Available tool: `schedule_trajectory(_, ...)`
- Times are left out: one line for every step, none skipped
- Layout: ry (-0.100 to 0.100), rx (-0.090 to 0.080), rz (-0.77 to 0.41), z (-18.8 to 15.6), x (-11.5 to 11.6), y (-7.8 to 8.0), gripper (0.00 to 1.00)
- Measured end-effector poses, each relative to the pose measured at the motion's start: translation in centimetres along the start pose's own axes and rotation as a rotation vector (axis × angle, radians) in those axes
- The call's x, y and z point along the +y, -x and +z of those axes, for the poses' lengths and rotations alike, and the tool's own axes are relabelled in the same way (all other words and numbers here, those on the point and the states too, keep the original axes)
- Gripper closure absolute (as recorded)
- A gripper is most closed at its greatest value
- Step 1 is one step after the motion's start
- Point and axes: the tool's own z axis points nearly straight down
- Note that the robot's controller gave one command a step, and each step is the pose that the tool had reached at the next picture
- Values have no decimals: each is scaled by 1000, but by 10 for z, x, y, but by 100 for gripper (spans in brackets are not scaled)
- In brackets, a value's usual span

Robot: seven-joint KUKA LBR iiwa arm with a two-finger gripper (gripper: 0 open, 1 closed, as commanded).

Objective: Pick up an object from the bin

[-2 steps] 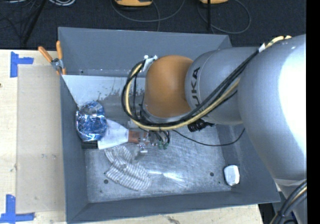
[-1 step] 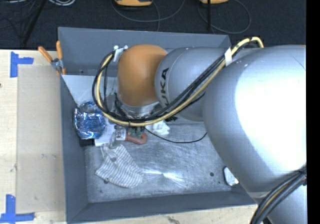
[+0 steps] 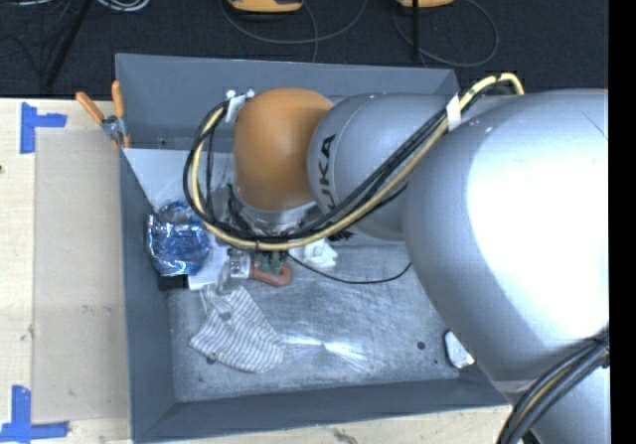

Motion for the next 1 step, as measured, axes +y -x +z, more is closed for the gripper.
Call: schedule_trajectory(8, 1, -95, -189, -14, -1, 100)
